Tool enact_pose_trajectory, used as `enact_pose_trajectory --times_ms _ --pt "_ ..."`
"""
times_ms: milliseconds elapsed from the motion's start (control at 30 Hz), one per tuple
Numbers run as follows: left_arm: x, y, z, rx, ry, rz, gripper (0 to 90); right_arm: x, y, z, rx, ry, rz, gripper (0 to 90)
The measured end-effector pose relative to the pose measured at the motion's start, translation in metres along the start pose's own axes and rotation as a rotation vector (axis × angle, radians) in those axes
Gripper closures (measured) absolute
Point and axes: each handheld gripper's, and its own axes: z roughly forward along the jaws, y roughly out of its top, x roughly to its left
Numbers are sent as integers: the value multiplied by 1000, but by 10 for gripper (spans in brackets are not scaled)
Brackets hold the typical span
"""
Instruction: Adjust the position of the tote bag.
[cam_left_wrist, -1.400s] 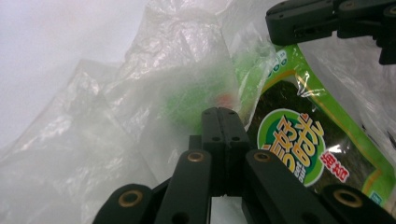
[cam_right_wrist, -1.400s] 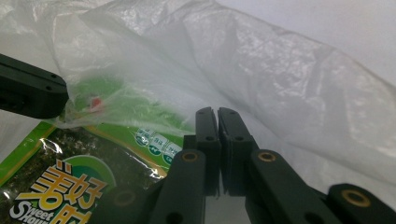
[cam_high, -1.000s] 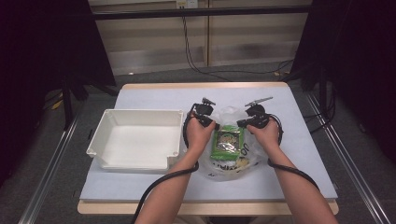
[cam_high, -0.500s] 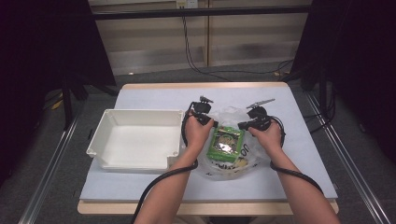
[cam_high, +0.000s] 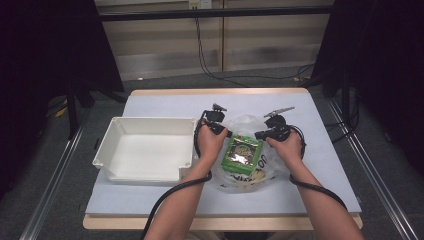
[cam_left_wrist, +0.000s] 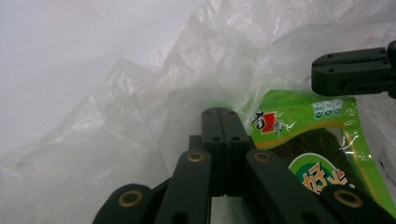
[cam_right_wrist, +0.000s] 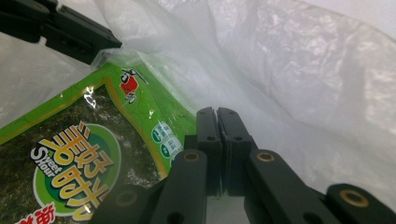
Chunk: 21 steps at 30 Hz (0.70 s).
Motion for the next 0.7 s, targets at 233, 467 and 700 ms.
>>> enact_pose_trajectory --times_ms 233,467,700 --pt "-11 -6 9 58 -25 27 900 2 -4 1 13 12 -11 886" --pt "-7 -7 1 34 -24 19 900 3 -4 -13 -17 5 -2 849" --pt "-9 -6 -9 18 -26 31 899 8 -2 -31 -49 4 -11 811"
